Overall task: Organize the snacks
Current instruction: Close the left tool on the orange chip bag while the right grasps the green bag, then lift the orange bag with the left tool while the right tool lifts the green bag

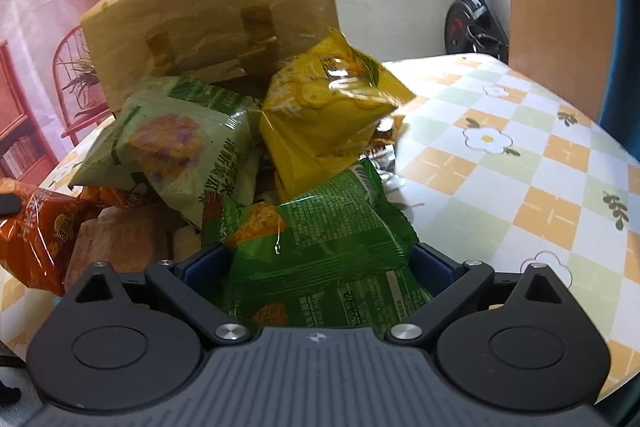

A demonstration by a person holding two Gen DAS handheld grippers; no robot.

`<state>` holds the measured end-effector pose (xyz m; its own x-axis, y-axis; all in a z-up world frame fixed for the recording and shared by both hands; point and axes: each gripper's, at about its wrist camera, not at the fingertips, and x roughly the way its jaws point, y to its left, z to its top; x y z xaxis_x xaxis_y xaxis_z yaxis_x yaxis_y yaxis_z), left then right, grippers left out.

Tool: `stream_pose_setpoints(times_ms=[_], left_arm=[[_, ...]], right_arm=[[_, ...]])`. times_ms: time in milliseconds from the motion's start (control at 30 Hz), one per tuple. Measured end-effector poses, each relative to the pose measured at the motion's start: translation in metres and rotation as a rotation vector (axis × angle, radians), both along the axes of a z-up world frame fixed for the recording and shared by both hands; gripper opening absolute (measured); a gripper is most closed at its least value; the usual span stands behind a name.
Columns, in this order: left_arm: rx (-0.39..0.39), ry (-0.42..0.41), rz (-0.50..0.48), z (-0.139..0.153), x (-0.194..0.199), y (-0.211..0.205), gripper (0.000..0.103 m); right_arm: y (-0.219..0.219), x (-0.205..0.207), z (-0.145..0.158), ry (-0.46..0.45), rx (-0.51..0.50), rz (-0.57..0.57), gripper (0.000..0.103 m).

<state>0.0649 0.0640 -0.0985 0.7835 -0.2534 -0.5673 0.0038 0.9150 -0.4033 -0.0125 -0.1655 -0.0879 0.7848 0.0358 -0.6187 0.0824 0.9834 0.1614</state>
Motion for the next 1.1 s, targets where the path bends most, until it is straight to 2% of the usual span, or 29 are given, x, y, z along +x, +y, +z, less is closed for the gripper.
stream_pose_setpoints(times_ms=[167,400,733,1100], left_arm=[[-0.024,-0.035,-0.007,0.006,-0.005,0.003,0.046],[-0.015,-0.063,-0.012,0.011,-0.01,0.002,0.046],[-0.006,-0.123,0.037,0.028,-0.02,0.009,0.046],[0.007,-0.202,0.028,0.041,-0.027,0.009,0.046]], right_arm=[[-0.001,-0.004,0.011,-0.035,-0.002,0.002,0.097],[-0.008,-0.008,0.022,-0.037,0.045,-0.01,0.097],[-0.006,-0.016,0.038,-0.051,0.054,-0.002,0.097],[-0.002,-0.023,0.063,-0.134,0.035,0.003,0.097]])
